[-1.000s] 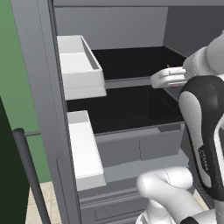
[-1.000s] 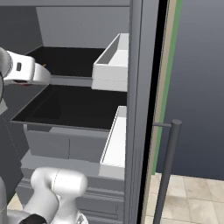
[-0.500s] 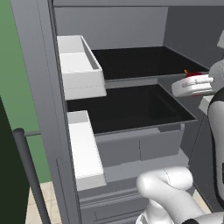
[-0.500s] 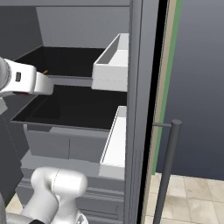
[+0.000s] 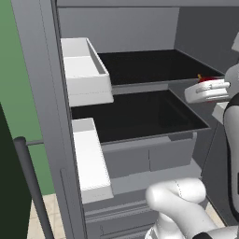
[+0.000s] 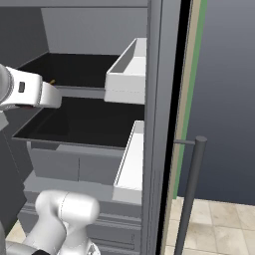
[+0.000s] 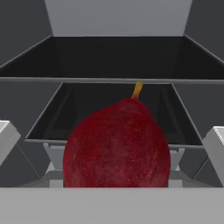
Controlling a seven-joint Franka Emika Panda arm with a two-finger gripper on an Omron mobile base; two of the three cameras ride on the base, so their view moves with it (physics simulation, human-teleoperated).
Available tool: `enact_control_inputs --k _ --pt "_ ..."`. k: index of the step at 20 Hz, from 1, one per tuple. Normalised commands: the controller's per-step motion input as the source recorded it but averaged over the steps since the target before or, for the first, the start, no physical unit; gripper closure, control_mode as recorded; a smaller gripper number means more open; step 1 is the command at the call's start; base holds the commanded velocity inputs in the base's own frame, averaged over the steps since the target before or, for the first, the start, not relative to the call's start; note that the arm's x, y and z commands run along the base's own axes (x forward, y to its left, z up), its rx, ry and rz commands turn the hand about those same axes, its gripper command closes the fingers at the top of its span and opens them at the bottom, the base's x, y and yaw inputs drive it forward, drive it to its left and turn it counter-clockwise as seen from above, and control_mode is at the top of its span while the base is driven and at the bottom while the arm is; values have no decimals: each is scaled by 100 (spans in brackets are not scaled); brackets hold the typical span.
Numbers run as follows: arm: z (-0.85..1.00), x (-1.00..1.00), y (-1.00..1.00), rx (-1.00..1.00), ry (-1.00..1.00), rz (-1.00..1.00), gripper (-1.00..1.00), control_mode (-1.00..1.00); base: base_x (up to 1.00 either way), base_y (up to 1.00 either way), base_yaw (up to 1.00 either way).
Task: Open the fridge, remove the pear, lime, and steak, and place them on any counter.
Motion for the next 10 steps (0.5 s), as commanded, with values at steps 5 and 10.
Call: enact_control_inputs --k 5,10 --pt "0 0 0 0 0 0 100 100 0 0 0" --pt "0 0 0 0 0 0 100 100 -28 0 0"
